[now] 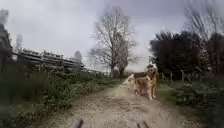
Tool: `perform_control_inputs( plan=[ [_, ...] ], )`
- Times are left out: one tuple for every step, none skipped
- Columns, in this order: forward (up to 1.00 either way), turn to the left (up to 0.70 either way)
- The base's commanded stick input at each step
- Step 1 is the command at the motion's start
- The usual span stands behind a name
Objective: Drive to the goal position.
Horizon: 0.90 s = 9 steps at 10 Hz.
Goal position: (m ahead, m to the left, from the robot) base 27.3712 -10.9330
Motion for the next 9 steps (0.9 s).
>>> perform_control_inputs(
  plan=[
    [0.00, 0.00],
    [0.01, 0.00],
    [0.71, 0.00],
    [0.85, 0.00],
    [0.85, 0.00],
    [0.85, 0.00],
    [0.85, 0.00],
    [0.85, 0.00],
    [0.85, 0.00]
  ],
)
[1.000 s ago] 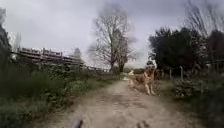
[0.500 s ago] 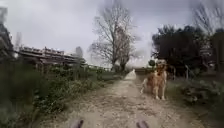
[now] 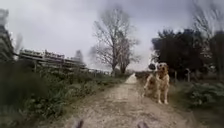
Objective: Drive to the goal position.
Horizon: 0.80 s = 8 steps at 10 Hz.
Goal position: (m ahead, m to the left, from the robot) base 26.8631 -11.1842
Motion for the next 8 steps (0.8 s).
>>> perform_control_inputs(
  plan=[
    [0.85, 0.00],
    [0.85, 0.00],
    [0.85, 0.00],
    [0.85, 0.00],
    [0.85, 0.00],
    [0.85, 0.00],
    [0.85, 0.00],
    [0.85, 0.00]
  ],
)
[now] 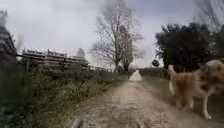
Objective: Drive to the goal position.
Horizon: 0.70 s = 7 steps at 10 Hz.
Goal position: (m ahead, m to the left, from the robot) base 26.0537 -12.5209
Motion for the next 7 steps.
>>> perform_control_inputs(
  plan=[
    [0.85, 0.00],
    [0.85, 0.00],
    [0.85, 0.00],
    [0.85, 0.00],
    [0.85, 0.00],
    [0.85, -0.20],
    [0.85, -0.33]
  ],
)
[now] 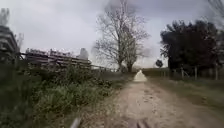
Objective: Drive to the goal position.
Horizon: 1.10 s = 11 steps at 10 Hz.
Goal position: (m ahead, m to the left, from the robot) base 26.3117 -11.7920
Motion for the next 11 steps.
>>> perform_control_inputs(
  plan=[
    [0.85, -0.34],
    [0.85, -0.34],
    [0.85, -0.07],
    [0.85, -0.26],
    [0.84, -0.17],
    [0.84, -0.07],
    [0.84, -0.03],
    [0.84, -0.34],
    [0.84, -0.34],
    [0.84, 0.00],
    [0.84, 0.00]
  ],
)
